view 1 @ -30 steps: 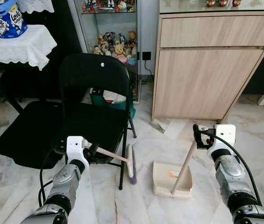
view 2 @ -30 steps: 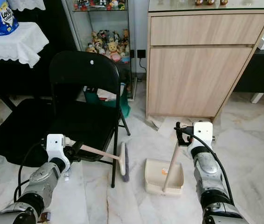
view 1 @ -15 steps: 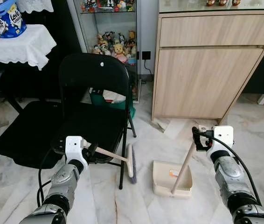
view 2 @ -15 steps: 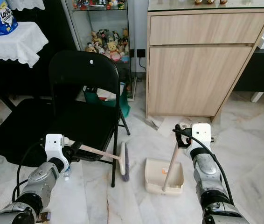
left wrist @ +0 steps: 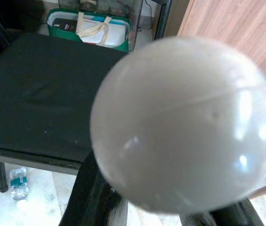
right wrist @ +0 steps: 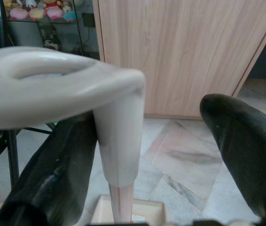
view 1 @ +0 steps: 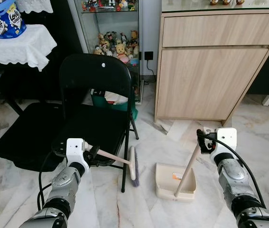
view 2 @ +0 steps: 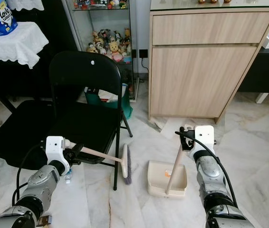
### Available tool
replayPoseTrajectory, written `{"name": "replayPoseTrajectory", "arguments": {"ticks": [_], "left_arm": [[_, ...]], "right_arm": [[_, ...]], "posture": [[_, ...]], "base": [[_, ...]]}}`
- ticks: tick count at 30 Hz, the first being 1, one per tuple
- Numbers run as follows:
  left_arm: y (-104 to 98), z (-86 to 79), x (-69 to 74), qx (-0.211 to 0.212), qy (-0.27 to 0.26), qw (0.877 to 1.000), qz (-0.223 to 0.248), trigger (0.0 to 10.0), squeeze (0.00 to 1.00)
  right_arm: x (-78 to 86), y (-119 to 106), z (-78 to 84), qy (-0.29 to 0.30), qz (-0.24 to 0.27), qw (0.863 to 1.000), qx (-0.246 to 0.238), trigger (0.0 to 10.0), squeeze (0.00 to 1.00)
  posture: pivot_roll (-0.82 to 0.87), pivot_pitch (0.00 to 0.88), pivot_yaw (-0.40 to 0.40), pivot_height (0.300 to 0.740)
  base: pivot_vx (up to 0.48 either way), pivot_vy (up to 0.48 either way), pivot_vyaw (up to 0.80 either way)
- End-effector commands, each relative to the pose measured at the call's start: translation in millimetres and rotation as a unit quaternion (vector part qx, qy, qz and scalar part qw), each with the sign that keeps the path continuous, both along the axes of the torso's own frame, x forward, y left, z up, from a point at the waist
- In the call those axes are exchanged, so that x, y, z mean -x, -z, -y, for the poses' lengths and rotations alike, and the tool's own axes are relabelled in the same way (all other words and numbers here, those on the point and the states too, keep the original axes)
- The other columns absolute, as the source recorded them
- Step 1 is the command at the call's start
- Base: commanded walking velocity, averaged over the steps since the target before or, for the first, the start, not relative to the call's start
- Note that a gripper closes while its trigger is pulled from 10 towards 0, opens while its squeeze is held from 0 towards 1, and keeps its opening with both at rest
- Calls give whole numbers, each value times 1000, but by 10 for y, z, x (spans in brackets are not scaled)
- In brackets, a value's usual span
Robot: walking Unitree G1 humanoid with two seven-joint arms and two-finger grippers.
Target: Sweep floor
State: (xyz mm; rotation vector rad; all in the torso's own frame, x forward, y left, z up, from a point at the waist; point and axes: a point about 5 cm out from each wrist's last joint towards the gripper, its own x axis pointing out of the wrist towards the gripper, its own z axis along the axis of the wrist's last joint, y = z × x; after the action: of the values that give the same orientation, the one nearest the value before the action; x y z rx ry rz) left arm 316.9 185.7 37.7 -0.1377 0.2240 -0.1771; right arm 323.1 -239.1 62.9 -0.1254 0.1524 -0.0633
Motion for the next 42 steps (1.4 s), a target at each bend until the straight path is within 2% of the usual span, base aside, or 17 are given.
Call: {"name": "replayPoseTrajectory", "arguments": {"ticks": [1, 22, 34, 37, 38, 39, 40, 42], "left_arm": [[47, -124, 53, -14, -10, 1000, -14, 10000, 0], [42, -117, 47, -15, -8, 1000, -14, 10000, 0], [-72, -155, -28, -8, -4, 1000, 5, 10000, 0], [-143, -179, -53, -4, 1, 1000, 23, 10000, 0], [-160, -188, -56, -4, 2, 1000, 27, 10000, 0], [-170, -194, -58, -4, 2, 1000, 30, 10000, 0], [-190, -212, -54, -6, 4, 999, 37, 10000, 0], [-204, -238, -37, -13, 8, 999, 43, 10000, 0]], "right_arm": [[-9, 17, -23, -6, -10, 1000, 4, 0, 0], [7, 54, -42, 4, -15, 1000, 2, 0, 0], [21, 30, -25, 28, 3, 1000, 9, 0, 0], [49, 64, -42, 33, 2, 999, 8, 0, 0], [56, 74, -44, 35, 1, 999, 7, 8824, 0], [60, 79, -46, 37, 0, 999, 7, 8824, 0], [73, 97, -51, 39, -1, 999, 4, 10000, 0], [92, 120, -58, 42, -3, 999, 1, 10000, 0]], "posture": [[-13, 101, 73, 740], [-12, 95, 73, 740], [-14, 95, 77, 740], [-13, 94, 78, 740], [-10, 93, 78, 740], [-10, 93, 78, 740], [-9, 93, 79, 740], [-9, 93, 79, 740]], "base": [[0, 0, 0], [0, 0, 0], [0, 0, 0], [0, 0, 0], [0, 0, 0], [0, 0, 0], [0, 0, 0], [0, 0, 0]]}}
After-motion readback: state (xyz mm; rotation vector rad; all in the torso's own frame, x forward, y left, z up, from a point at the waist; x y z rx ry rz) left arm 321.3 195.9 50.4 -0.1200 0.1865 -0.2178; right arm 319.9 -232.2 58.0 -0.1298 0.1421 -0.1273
